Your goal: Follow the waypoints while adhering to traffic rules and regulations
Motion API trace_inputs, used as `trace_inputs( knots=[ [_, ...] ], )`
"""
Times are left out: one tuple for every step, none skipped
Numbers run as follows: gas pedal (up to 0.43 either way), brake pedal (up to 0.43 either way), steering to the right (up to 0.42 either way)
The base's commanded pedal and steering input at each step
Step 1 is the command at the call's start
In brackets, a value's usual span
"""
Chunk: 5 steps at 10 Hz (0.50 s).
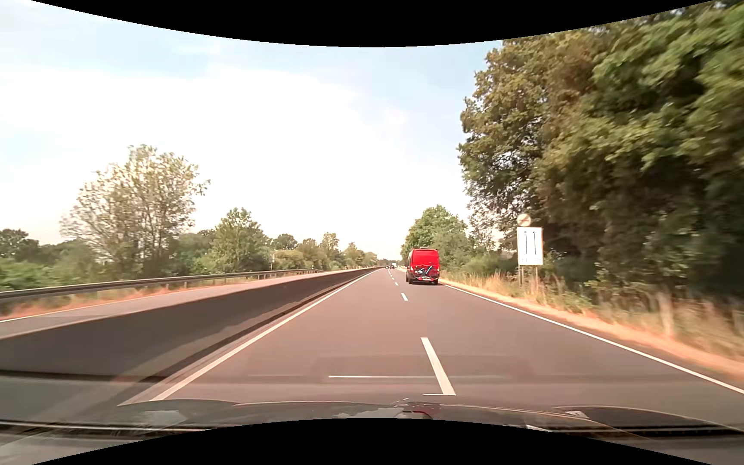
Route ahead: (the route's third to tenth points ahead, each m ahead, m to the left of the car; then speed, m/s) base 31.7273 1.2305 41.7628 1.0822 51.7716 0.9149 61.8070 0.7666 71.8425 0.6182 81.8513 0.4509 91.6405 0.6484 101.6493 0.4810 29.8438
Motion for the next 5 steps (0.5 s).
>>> trace_inputs(
  knots=[
    [0.441, 0.0, -0.001],
    [0.441, 0.0, 0.0],
    [0.441, 0.0, -0.001],
    [0.441, 0.0, -0.001],
    [0.441, 0.0, -0.001]
  ],
)
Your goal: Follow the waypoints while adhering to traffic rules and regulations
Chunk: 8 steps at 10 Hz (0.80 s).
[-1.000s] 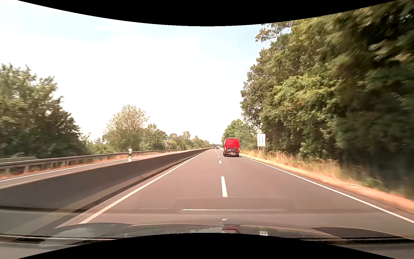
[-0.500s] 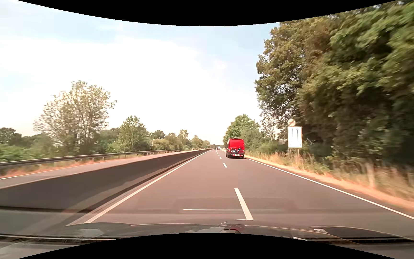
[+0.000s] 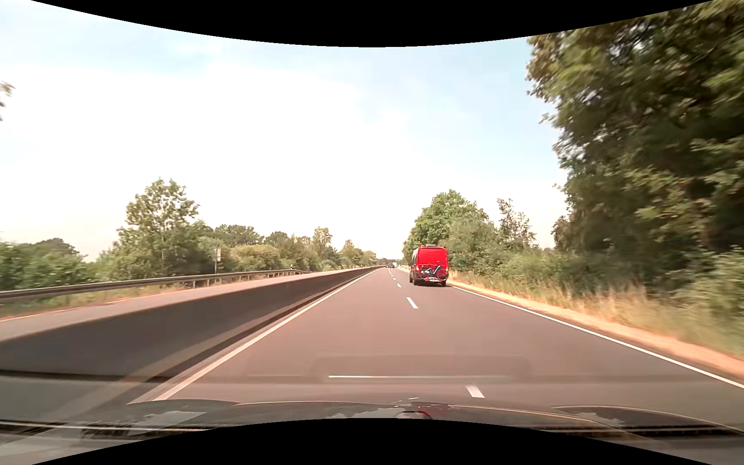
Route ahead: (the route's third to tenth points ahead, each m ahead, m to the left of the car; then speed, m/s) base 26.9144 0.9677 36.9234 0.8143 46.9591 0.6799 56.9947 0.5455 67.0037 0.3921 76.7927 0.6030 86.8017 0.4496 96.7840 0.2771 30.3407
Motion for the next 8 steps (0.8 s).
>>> trace_inputs(
  knots=[
    [0.441, 0.0, -0.001],
    [0.441, 0.0, -0.001],
    [0.441, 0.0, -0.001],
    [0.441, 0.0, -0.002],
    [0.441, 0.0, -0.002],
    [0.441, 0.0, -0.001],
    [0.441, 0.0, -0.002],
    [0.441, 0.0, -0.001]
  ],
)
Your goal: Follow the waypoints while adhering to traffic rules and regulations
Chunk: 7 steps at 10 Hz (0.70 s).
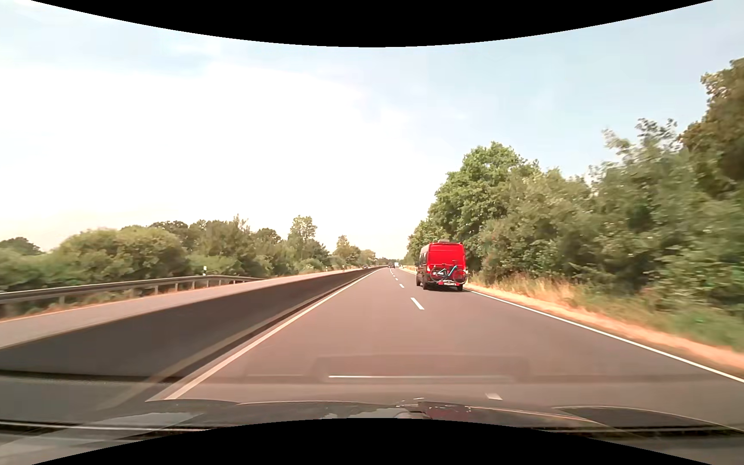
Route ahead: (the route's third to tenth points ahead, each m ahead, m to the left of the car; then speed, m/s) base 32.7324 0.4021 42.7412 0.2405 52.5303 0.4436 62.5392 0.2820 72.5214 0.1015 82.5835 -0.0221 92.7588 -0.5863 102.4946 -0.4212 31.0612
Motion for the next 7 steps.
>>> trace_inputs(
  knots=[
    [0.429, 0.0, -0.002],
    [0.429, 0.0, -0.002],
    [0.429, 0.0, -0.002],
    [0.429, 0.0, -0.001],
    [0.429, 0.0, -0.001],
    [0.429, 0.0, -0.001],
    [0.421, 0.0, -0.001]
  ],
)
